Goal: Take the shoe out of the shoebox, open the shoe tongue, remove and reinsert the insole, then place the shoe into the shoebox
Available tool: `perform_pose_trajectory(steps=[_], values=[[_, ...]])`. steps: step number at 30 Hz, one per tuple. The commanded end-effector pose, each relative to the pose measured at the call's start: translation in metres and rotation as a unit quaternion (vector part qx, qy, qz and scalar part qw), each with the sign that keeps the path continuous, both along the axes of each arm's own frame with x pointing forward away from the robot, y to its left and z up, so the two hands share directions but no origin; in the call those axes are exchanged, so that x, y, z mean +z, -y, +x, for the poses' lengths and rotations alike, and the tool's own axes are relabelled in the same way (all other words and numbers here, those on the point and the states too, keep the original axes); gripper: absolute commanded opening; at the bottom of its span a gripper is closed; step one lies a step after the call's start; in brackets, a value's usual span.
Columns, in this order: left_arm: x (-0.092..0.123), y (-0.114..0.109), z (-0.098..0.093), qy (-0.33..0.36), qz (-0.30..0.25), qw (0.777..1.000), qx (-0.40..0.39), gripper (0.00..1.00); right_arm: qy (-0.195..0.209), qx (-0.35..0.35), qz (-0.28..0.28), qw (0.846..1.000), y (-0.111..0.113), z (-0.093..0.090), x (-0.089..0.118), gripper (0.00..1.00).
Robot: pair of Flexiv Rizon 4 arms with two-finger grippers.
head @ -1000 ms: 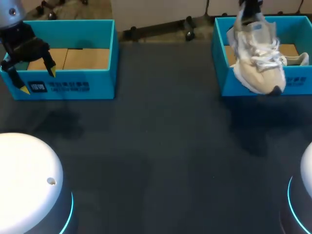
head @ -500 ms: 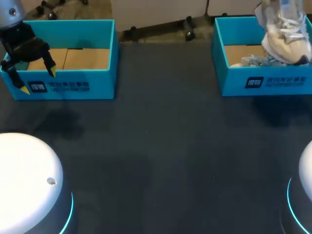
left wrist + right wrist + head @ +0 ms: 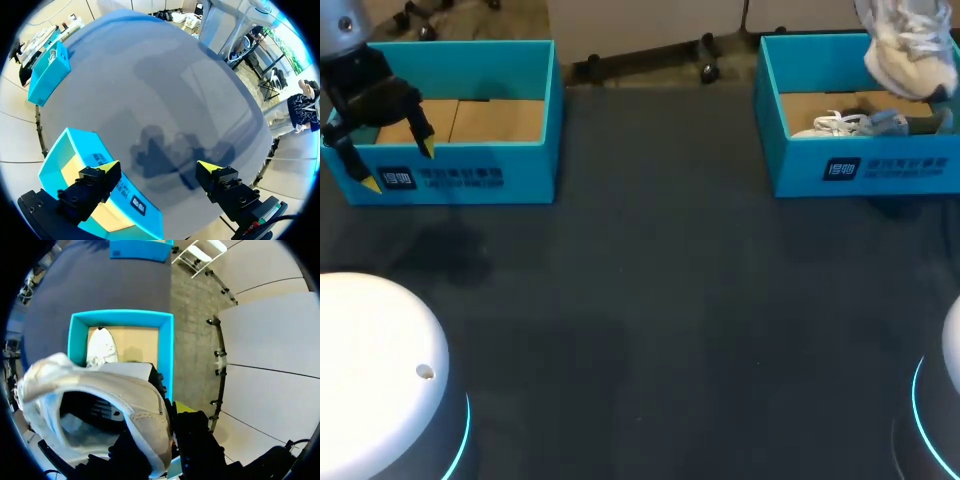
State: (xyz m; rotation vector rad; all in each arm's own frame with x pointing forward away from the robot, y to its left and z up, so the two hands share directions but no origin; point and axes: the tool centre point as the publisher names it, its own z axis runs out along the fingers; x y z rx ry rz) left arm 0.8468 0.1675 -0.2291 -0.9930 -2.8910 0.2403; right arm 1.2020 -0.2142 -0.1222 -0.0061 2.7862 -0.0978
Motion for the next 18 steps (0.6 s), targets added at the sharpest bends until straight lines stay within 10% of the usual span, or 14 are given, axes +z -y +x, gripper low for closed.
perform_pose_trajectory(steps=[1,11,18], values=[[0.0,0.0,0.0,-0.001,0.001,1.0,0.0,1.0,-0.016,0.0,0.002,1.0,0.001,0.012,0.004,0.0],[0.0,0.0,0.0,-0.001,0.001,1.0,0.0,1.0,-0.016,0.0,0.002,1.0,0.001,0.012,0.004,0.0],[0.0,0.0,0.0,-0.001,0.001,1.0,0.0,1.0,-0.007,0.01,0.028,1.0,0.03,0.049,0.004,0.0]])
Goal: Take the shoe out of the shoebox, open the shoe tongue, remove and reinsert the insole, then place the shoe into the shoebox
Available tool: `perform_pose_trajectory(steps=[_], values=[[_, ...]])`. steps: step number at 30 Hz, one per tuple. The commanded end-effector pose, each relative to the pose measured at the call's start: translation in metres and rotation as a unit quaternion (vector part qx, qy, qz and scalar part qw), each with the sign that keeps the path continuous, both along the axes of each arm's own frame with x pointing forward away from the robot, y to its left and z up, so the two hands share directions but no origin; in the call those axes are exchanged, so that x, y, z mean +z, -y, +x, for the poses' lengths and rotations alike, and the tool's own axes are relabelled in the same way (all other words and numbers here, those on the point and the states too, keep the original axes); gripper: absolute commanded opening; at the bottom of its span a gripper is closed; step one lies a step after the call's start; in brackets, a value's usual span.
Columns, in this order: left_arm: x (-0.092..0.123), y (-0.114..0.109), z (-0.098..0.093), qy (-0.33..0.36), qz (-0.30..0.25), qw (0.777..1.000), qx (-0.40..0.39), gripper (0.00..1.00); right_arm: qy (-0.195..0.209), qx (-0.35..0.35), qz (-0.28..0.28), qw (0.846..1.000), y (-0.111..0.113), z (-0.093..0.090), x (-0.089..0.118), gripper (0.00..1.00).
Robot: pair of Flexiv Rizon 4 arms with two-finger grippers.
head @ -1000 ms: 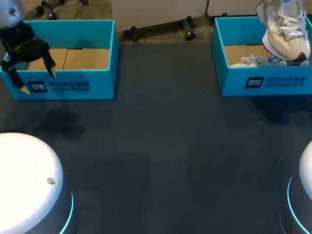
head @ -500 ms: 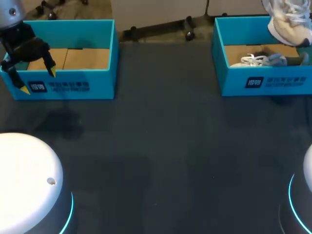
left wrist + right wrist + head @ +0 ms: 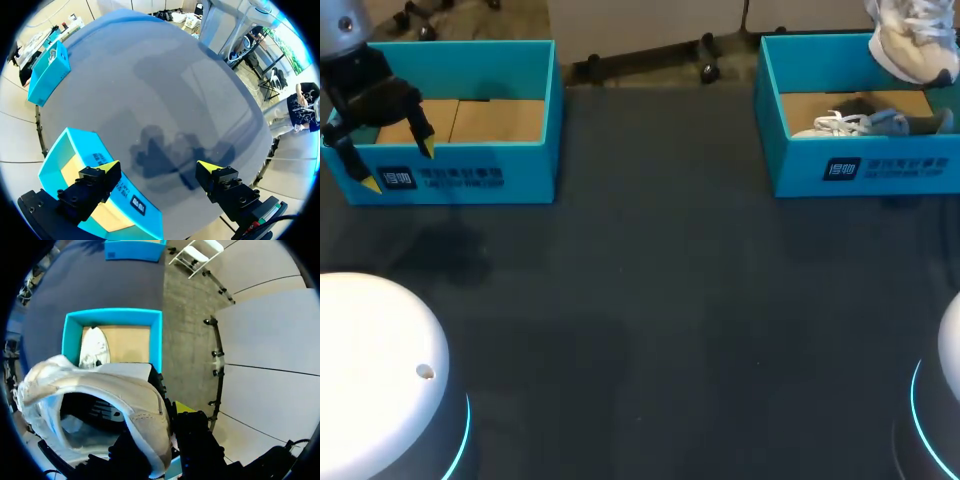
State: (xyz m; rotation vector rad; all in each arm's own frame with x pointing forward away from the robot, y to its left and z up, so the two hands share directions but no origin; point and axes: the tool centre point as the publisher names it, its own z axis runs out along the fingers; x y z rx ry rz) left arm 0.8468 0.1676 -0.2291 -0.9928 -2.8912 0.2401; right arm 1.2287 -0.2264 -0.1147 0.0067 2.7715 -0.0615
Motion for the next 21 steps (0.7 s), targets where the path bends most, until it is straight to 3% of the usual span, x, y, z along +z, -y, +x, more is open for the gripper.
perform_pose_trajectory(steps=[1,5,9,12,15,21], values=[[0.0,0.0,0.0,-0.001,0.001,1.0,-0.001,1.0,-0.016,0.011,0.015,1.0,0.021,0.024,-0.004,0.0],[0.0,0.0,0.0,-0.001,0.001,1.0,-0.001,1.0,-0.034,-0.019,0.003,0.999,0.03,0.025,-0.008,0.0],[0.0,0.0,0.0,-0.001,0.001,1.0,-0.001,1.0,-0.042,-0.142,-0.004,0.989,0.041,0.023,-0.014,0.0],[0.0,0.0,0.0,-0.001,0.001,1.0,-0.001,1.0,-0.041,-0.292,-0.024,0.955,0.057,0.021,-0.017,0.0],[0.0,0.0,0.0,-0.001,0.001,1.0,-0.001,1.0,-0.03,-0.401,-0.003,0.916,0.07,0.013,-0.015,0.0],[0.0,0.0,0.0,-0.001,0.001,1.0,-0.001,1.0,0.039,-0.544,0.055,0.837,0.097,-0.022,-0.017,0.0]])
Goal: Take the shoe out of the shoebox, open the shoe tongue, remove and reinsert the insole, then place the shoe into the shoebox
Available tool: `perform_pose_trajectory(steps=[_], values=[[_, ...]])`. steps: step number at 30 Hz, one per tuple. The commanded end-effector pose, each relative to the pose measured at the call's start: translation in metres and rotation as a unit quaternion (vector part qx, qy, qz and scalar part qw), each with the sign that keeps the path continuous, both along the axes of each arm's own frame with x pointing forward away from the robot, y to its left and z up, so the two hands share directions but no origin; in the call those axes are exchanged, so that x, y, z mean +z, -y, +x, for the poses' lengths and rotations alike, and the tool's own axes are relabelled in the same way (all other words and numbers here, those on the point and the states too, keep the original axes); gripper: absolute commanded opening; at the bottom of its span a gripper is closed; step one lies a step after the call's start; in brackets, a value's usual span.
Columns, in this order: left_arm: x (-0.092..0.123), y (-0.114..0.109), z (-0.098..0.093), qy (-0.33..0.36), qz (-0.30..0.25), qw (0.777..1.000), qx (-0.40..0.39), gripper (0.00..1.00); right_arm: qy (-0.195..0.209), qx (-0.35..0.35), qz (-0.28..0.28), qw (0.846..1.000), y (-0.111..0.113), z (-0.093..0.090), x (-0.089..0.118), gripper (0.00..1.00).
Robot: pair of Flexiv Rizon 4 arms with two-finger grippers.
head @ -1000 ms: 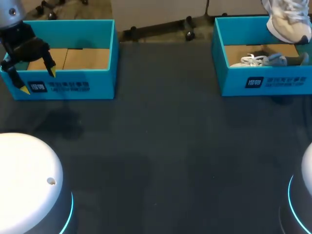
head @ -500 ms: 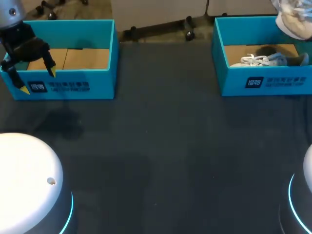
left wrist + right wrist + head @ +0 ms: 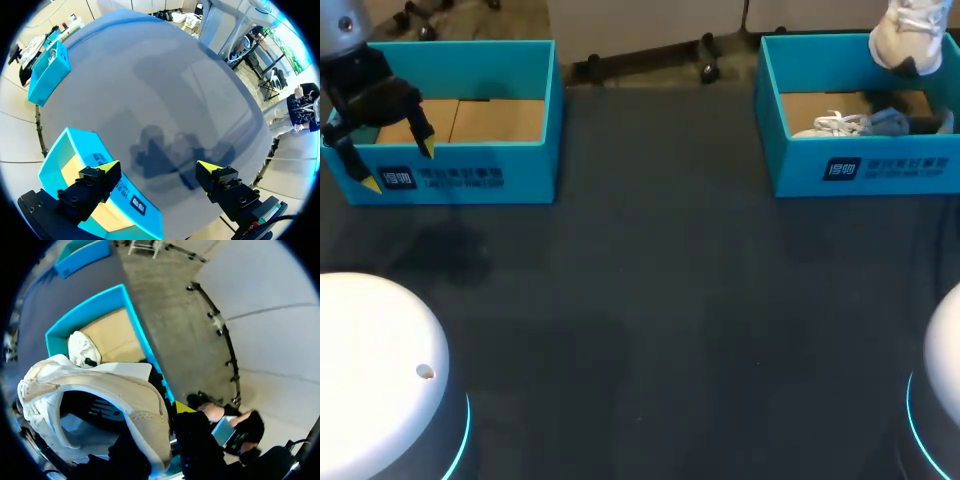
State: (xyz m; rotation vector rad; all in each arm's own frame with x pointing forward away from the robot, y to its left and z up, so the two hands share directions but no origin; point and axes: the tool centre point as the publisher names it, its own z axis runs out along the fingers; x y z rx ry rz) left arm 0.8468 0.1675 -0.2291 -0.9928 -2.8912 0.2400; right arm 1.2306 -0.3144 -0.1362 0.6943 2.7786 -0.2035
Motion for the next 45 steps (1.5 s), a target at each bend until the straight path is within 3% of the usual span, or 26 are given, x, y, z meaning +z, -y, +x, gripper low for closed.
perform_pose_trajectory(steps=[1,18,25,34,39,45], values=[[0.0,0.0,0.0,-0.001,0.001,1.0,-0.001,1.0,0.09,-0.341,0.033,0.935,0.01,-0.031,0.003,0.0],[0.0,0.0,0.0,-0.001,0.001,1.0,-0.001,1.0,0.091,-0.353,0.032,0.931,0.009,-0.036,0.003,0.0],[0.0,0.0,0.0,-0.001,0.001,1.0,-0.001,1.0,0.112,-0.421,0.034,0.899,0.006,-0.059,-0.008,0.0],[0.0,0.0,0.0,-0.001,0.001,1.0,-0.001,1.0,0.125,-0.446,0.028,0.886,-0.004,-0.079,-0.024,0.0],[0.0,0.0,0.0,-0.001,0.001,1.0,-0.001,1.0,0.12,-0.488,0.005,0.865,-0.004,-0.087,-0.035,0.0],[0.0,0.0,0.0,-0.001,0.001,1.0,-0.001,1.0,0.12,-0.488,0.005,0.865,-0.004,-0.087,-0.035,0.0]])
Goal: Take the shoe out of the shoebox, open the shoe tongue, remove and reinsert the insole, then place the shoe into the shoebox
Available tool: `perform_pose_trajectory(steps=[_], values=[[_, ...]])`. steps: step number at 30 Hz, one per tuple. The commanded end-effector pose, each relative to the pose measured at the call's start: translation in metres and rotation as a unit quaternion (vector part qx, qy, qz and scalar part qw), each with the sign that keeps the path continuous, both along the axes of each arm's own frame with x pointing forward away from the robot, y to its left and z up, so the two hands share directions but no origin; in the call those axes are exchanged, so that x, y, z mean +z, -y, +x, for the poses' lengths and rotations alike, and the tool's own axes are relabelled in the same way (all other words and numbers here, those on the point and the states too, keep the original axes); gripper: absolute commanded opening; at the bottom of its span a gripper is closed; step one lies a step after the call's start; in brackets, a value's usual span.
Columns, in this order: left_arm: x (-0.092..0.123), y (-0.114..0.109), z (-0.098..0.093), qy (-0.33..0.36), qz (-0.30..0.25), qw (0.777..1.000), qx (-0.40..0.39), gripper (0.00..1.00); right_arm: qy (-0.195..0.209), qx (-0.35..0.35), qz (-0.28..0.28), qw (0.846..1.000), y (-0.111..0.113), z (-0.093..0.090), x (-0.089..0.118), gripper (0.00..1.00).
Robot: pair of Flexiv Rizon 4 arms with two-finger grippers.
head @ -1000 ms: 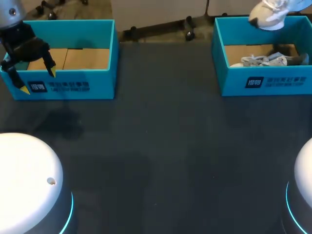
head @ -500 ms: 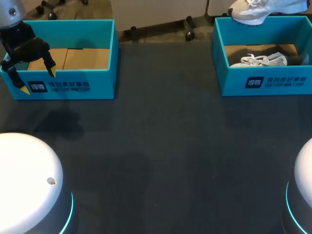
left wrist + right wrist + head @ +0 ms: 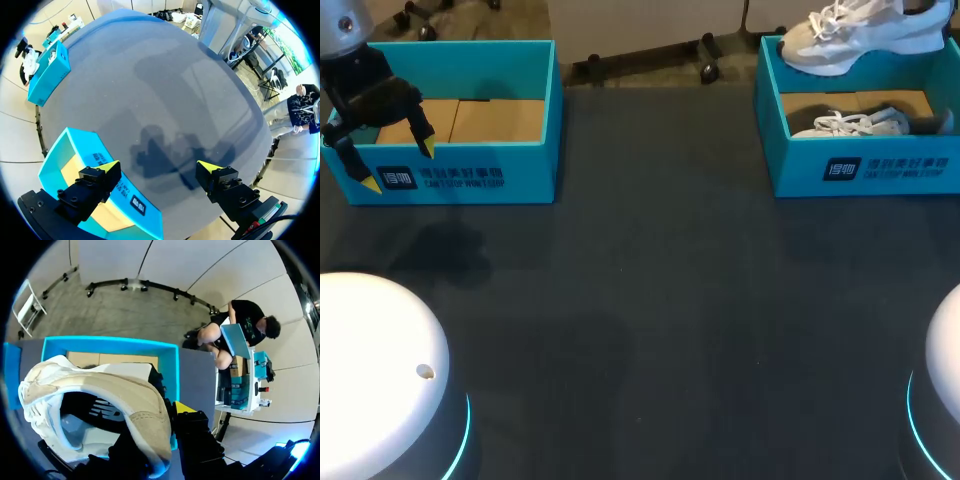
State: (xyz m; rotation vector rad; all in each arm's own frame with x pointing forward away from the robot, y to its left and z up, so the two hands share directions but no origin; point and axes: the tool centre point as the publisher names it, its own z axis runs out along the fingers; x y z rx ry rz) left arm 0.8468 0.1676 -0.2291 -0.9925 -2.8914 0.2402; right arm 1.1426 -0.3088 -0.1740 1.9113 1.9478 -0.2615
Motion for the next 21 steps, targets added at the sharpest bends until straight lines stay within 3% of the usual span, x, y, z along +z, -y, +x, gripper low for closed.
perform_pose_trajectory(steps=[1,7,21], values=[[0.0,0.0,0.0,-0.001,0.001,1.0,-0.001,1.0,-0.001,-0.001,0.003,1.0,0.002,0.001,0.002,0.0],[0.0,0.0,0.0,-0.001,0.001,1.0,-0.001,1.0,-0.001,-0.001,0.003,1.0,0.002,0.001,0.002,0.0],[0.0,0.0,0.0,-0.001,0.001,1.0,-0.001,1.0,-0.01,-0.038,-0.002,0.999,0.004,-0.007,-0.025,0.0]])
